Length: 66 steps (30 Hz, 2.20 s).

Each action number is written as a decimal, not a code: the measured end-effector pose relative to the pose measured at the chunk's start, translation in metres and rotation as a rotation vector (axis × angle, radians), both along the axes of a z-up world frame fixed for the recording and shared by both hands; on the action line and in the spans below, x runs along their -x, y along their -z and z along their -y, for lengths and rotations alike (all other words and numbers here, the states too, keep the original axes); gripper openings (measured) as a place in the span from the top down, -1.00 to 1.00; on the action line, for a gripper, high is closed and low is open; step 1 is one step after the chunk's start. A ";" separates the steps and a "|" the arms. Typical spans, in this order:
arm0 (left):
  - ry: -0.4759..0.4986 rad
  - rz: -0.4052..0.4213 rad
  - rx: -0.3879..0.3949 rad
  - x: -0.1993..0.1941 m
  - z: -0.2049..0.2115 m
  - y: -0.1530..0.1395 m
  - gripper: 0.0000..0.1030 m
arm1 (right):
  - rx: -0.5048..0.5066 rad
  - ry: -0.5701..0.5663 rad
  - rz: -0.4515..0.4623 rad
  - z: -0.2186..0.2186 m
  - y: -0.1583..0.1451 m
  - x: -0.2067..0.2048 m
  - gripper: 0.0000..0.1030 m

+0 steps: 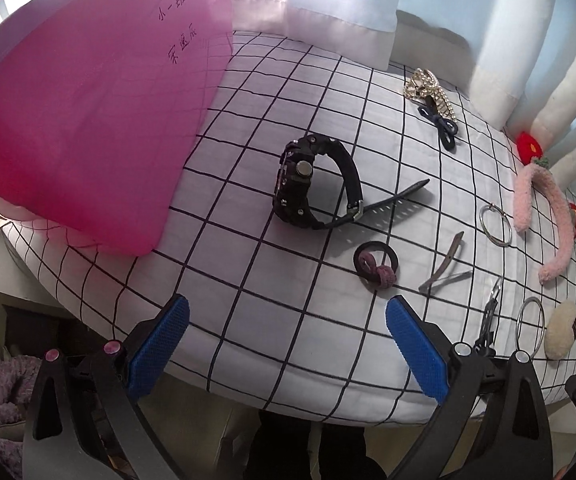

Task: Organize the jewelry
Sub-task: 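Close the left tool on the black watch while the right tool grasps the beige ball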

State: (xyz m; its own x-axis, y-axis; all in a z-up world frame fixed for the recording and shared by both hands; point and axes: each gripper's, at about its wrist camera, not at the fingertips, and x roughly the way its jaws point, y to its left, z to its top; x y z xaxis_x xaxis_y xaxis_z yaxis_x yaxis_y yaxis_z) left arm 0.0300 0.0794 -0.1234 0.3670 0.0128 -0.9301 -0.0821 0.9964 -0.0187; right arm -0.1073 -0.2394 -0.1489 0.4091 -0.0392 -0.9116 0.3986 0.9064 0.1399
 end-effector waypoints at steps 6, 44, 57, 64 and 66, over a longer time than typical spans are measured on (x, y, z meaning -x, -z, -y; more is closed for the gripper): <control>-0.057 0.039 0.003 -0.033 -0.013 0.004 -0.88 | 0.022 0.026 0.007 0.011 0.007 -0.008 -0.83; -0.155 0.048 -0.023 -0.089 -0.017 0.056 -0.89 | 0.112 0.011 -0.023 0.013 0.045 -0.047 -0.82; -0.165 0.052 -0.018 -0.104 -0.019 0.060 -0.85 | 0.096 -0.018 0.032 0.016 0.041 -0.051 -0.51; -0.127 0.083 -0.005 -0.096 -0.004 0.047 0.39 | 0.060 -0.025 0.059 0.021 0.036 -0.048 -0.20; -0.120 0.077 -0.010 -0.096 -0.001 0.046 0.54 | 0.052 -0.024 0.065 0.023 0.034 -0.047 -0.19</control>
State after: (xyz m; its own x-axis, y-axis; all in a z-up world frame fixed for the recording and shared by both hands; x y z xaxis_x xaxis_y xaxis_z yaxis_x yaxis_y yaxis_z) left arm 0.1260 0.0807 -0.1694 0.4328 0.0695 -0.8988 -0.1992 0.9798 -0.0202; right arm -0.0604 -0.2626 -0.1831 0.4691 -0.0752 -0.8799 0.3681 0.9223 0.1174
